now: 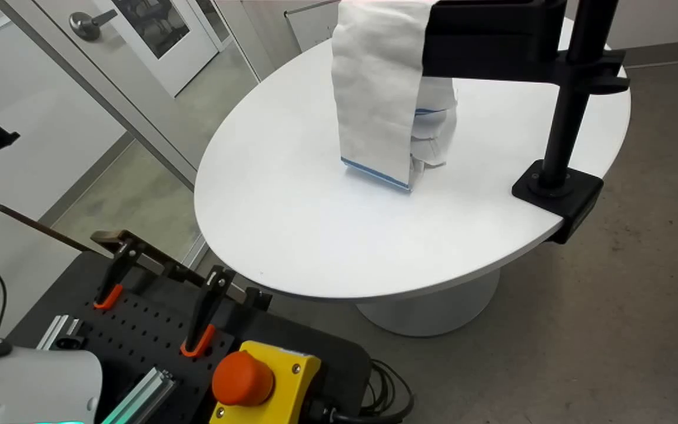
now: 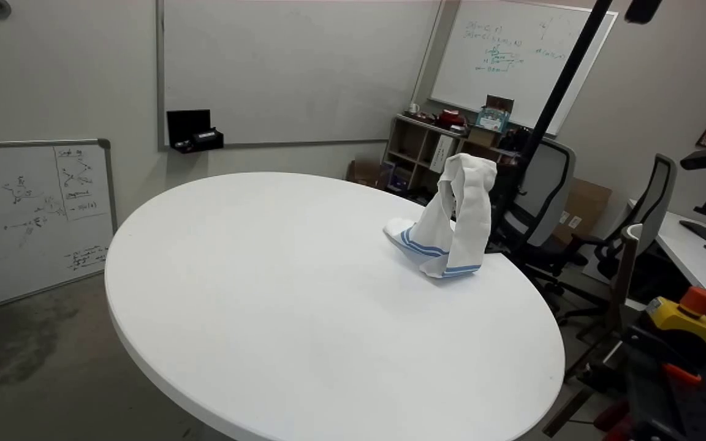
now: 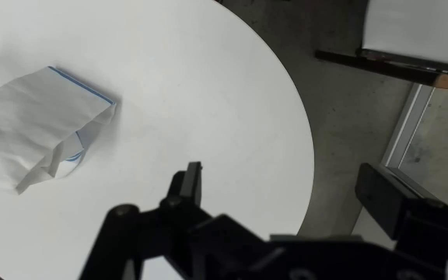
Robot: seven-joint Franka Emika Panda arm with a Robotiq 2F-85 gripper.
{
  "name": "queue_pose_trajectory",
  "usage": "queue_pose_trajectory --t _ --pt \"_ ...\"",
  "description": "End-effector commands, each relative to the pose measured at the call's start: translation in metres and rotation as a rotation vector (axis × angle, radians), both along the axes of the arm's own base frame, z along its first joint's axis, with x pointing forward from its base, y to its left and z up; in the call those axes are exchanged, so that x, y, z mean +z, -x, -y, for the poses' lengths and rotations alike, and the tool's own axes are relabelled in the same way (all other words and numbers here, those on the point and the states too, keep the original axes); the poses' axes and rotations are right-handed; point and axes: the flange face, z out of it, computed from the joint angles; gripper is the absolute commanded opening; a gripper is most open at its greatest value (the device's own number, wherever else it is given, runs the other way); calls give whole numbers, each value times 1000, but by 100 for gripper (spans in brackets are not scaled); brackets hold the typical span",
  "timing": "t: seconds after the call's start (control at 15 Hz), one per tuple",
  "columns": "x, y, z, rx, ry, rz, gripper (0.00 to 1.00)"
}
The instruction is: Put the white cloth on the table
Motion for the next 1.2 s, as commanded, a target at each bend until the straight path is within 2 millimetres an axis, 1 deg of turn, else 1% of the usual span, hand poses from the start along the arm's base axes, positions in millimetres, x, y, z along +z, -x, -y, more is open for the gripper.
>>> queue_pose_trajectory --t 0.0,0.8,1.13 --pt "1 0 0 0 0 -1 100" --pt "0 -4 2 -29 -1 1 100" --pt "-2 -12 10 -91 -4 1 100"
